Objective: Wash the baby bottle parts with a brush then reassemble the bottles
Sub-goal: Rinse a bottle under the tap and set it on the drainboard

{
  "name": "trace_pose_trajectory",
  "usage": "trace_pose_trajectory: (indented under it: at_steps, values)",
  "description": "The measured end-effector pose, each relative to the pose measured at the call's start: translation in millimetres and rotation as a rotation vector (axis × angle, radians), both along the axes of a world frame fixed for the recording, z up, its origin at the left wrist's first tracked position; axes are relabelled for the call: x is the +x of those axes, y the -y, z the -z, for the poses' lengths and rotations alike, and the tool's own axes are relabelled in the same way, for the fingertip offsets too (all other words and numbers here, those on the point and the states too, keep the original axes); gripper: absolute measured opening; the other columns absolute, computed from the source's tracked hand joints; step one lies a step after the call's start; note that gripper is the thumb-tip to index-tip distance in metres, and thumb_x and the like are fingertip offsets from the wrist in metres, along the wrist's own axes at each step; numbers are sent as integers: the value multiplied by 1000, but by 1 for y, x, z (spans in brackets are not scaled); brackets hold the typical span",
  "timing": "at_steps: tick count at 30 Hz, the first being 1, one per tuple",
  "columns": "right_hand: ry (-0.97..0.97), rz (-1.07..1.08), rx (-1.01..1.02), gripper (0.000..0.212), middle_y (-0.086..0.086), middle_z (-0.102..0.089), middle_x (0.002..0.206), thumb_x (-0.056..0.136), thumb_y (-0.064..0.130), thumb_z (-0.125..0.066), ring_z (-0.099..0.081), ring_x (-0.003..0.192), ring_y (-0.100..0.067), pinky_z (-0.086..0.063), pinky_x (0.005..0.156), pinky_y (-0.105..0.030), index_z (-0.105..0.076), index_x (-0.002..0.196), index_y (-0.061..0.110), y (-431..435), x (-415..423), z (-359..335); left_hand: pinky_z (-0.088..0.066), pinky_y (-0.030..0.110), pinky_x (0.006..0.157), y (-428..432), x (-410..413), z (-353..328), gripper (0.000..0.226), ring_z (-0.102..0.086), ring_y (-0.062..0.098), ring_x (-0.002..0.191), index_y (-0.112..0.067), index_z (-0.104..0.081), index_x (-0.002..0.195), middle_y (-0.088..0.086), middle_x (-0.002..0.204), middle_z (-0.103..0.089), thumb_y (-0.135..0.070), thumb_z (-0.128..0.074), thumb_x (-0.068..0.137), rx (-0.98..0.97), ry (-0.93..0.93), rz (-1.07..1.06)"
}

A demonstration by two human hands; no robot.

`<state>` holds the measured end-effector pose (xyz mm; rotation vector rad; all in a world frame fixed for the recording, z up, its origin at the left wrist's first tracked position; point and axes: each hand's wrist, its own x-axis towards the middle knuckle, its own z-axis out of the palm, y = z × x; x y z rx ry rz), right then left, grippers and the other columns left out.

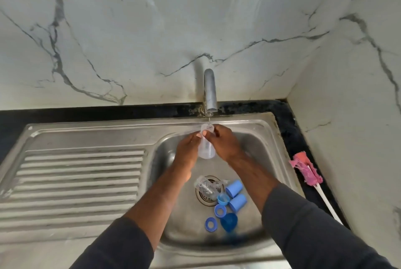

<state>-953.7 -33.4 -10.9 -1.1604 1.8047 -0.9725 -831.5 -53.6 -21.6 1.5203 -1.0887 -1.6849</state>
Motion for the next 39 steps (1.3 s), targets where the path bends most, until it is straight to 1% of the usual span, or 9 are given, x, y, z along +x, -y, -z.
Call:
trace_pose_trajectory:
  at_steps: [4,10,15,19,23,26,31,35,39]
  values:
    - [2,16,49,25,-3,-72,90,99,29,-61,-66,81,-16,-47,71,-25,-73,104,8,9,-1,0,-52,48,101,12,8,16,30,-68,25,112,-20,-68,122,6,118,-72,-27,-65,94,-239,-74,54]
    - [250,119,157,21,-10,-77,95,101,16,-56,-72,98,-31,-55,98,-51,-76,95,14,6,-1,8,-56,43,83,12,4,11,24,-71,28,92,-20,-71,97,5,92,-75,-43,-66,92,-221,6,214]
    - [254,182,112,19,-2,-78,93,98,11,-60,-74,93,-25,-57,94,-50,-79,100,17,5,-9,2,-58,44,86,19,-3,6,27,-72,27,95,-18,-70,104,8,100,-75,-41,-57,101,-104,-37,208]
    - [335,149,140,19,-7,-78,98,96,13,-59,-73,96,-30,-55,96,-52,-76,103,12,-4,-10,-2,-61,51,81,26,-5,0,33,-74,26,89,-9,-72,102,9,94,-77,-40,-68,94,3,-59,174]
    - [345,6,172,23,3,-75,103,93,18,-70,-71,99,-19,-58,88,-39,-67,115,23,-9,-1,-7,-63,47,72,29,-1,3,25,-76,27,82,-16,-77,87,5,81,-78,-41,-75,87,-134,-13,104]
    - [275,20,161,37,10,-68,100,89,14,-76,-65,93,-9,-55,74,-29,-57,114,33,0,0,-9,-62,47,80,39,0,5,20,-76,23,79,-25,-80,90,1,80,-78,-44,-73,88,-250,24,107]
    - [343,145,116,49,-3,-74,109,81,1,-78,-70,104,-23,-57,94,-49,-62,124,18,14,-3,-6,-58,35,80,44,6,0,16,-73,11,86,-26,-74,110,-6,93,-77,-24,-69,95,-288,-82,194]
    - [362,99,92,46,-3,-76,109,84,9,-77,-72,102,-22,-58,93,-48,-62,126,19,13,-2,-4,-58,29,72,42,15,3,19,-73,17,94,-21,-70,111,3,102,-77,-31,-66,96,-149,-140,288]
    - [449,102,118,30,-7,-77,103,87,0,-67,-73,93,-23,-59,72,-32,-69,116,10,4,-8,-7,-58,48,92,36,18,19,37,-71,30,105,-19,-68,119,8,109,-75,-32,-78,86,-137,-146,348]
